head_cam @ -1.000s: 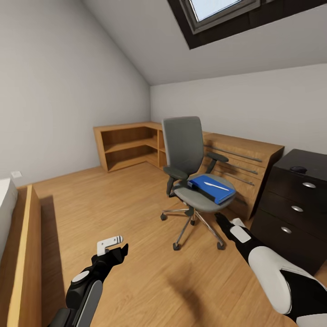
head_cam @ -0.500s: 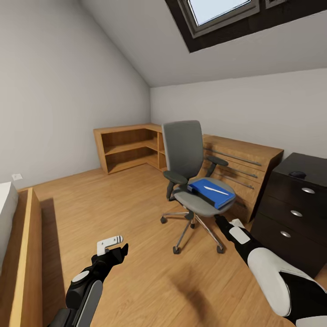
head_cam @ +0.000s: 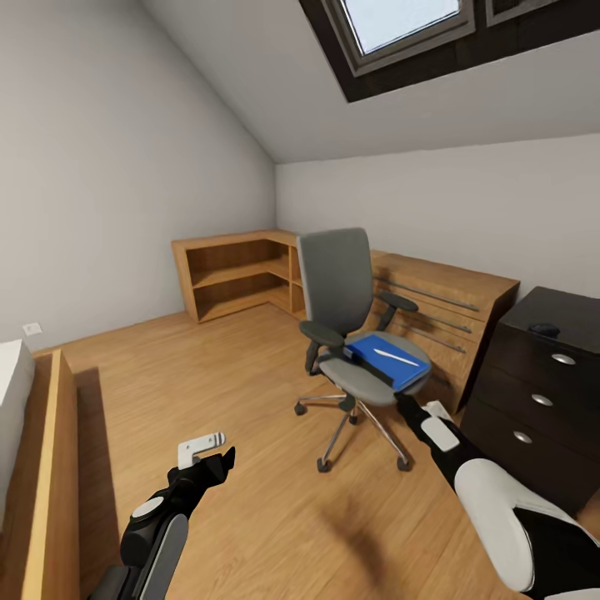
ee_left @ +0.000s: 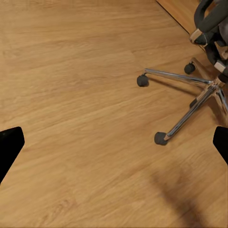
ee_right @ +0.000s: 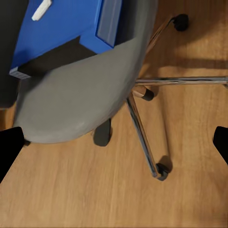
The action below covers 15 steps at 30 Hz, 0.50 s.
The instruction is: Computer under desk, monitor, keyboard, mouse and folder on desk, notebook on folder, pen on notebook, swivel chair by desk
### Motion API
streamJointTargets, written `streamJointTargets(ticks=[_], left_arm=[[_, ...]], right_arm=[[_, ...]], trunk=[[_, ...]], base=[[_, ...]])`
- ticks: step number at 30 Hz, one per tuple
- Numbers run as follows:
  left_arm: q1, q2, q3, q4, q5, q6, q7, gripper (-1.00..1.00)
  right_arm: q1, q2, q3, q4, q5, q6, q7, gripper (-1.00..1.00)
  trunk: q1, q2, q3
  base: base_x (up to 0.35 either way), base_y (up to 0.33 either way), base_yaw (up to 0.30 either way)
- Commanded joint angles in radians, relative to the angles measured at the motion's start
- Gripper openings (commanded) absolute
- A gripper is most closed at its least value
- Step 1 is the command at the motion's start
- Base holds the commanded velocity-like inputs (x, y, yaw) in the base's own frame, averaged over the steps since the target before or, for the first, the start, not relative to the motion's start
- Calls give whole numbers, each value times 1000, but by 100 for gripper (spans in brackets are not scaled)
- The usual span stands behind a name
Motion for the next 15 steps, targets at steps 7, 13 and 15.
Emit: streamJointTargets(ticks=[7, 13, 15], left_arm=[[-1, 0, -1, -1, 10, 3, 9, 100], [-1, 0, -1, -1, 10, 3, 10, 100], [-1, -1, -1, -1, 10, 3, 10, 100]], right_arm=[[143, 23, 0, -271, -6, 7, -28, 100], [348, 77, 13, -655, -2, 10, -188, 100], [388, 89, 25, -744, -1, 11, -246, 100]], trunk=[[-27, 49, 21], [-50, 91, 40], [-58, 105, 46]], base=[[0, 0, 0], [0, 0, 0], [0, 0, 0]])
